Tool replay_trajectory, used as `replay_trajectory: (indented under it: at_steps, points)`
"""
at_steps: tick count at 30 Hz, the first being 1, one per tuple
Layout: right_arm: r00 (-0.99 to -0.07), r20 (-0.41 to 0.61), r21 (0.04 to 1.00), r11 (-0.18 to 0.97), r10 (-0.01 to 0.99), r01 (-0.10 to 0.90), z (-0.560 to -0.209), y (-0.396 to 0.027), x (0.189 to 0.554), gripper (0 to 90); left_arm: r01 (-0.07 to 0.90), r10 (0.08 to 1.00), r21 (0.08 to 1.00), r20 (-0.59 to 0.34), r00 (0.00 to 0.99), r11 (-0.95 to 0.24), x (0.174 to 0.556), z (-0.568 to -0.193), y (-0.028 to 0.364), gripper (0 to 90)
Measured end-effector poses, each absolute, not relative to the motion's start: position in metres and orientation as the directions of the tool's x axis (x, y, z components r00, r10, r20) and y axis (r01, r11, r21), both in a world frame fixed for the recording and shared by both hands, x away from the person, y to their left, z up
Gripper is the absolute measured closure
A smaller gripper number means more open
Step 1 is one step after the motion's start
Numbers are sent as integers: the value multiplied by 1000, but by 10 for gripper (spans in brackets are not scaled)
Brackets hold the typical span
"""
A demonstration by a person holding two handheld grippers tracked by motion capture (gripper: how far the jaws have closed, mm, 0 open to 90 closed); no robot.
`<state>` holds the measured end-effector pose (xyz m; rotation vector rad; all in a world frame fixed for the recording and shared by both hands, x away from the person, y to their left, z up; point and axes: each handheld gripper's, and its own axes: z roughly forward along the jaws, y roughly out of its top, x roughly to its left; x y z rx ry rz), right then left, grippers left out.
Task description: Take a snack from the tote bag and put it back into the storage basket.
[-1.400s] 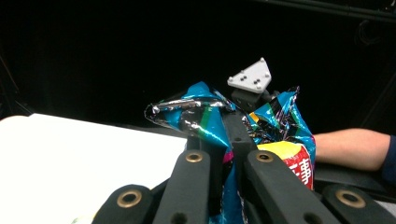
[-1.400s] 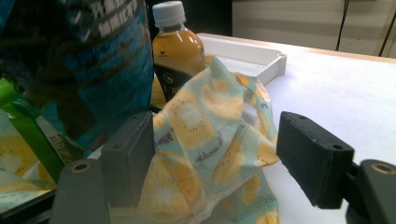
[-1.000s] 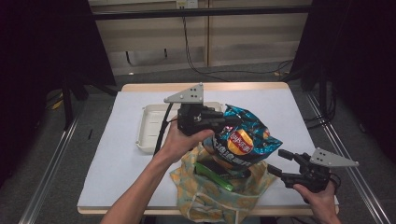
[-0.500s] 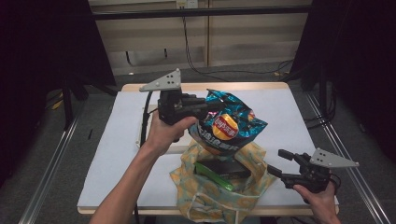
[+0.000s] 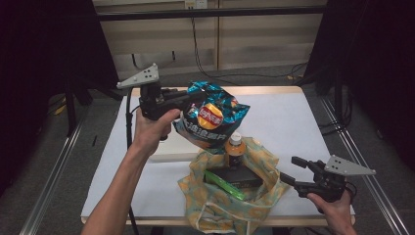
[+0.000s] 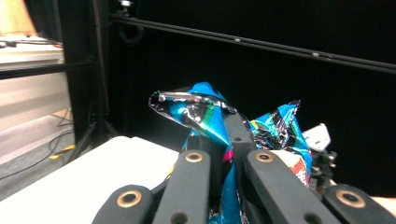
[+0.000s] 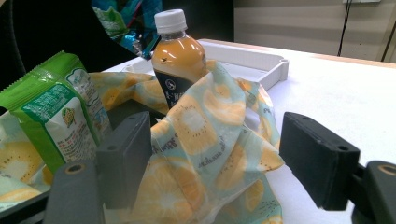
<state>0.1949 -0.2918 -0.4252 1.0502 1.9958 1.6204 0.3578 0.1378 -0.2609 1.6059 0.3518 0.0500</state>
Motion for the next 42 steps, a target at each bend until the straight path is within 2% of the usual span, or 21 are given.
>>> replay_trajectory:
  at_steps: [14, 25, 35, 42]
  points:
    - [-661, 163, 944, 80, 733, 321, -426, -292, 192, 246, 238, 435, 971, -211, 875, -8, 384, -286, 186, 894]
    - [-671, 164, 950, 67, 723, 305, -426, -290, 192, 211, 278, 494, 960, -230, 839, -26, 402, -307, 209, 893]
    - [-656, 142, 959, 62, 741, 278, -426, -290, 192, 105, 309, 540, 951, -268, 798, 15, 421, -319, 226, 893]
    - [-656, 141, 957, 67, 742, 281, -427, -288, 192, 89, 342, 576, 940, -284, 766, 8, 435, -329, 232, 893]
